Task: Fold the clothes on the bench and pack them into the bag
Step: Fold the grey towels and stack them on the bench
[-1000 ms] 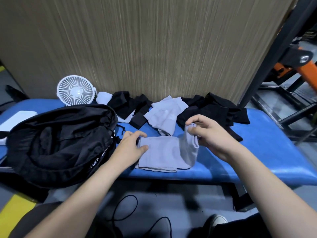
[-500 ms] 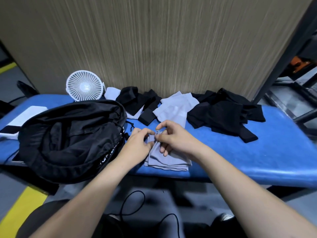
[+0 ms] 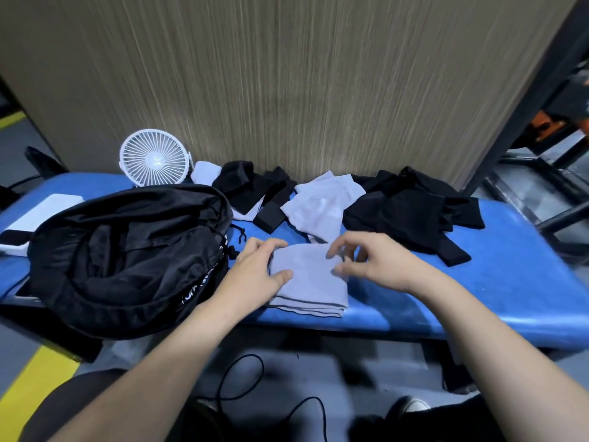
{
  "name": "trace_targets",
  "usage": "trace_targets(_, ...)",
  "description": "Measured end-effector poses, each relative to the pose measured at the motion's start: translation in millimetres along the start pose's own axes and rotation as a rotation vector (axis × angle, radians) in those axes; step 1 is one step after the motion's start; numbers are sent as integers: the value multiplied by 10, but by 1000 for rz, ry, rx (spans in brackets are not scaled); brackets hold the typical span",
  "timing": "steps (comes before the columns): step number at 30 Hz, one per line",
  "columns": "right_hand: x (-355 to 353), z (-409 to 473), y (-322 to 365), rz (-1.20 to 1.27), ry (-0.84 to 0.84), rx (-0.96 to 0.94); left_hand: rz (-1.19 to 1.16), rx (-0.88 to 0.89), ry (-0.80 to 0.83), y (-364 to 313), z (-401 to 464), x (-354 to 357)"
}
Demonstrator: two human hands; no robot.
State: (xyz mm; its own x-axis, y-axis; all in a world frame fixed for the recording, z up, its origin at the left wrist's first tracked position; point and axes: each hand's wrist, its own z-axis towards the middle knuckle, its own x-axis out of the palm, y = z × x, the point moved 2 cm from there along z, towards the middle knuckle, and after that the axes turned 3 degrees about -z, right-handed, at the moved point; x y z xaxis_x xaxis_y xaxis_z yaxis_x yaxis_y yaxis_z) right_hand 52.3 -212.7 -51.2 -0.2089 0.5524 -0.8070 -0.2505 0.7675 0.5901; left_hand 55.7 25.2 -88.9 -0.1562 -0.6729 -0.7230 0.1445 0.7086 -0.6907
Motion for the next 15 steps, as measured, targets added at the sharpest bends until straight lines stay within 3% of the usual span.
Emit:
trace_targets(3,133,-60,-58,-70,143,43,-28,-18,20,-25,7,-17)
trace_targets(15,390,183,88,-51,158,18,129,-68,6,147,63,-193)
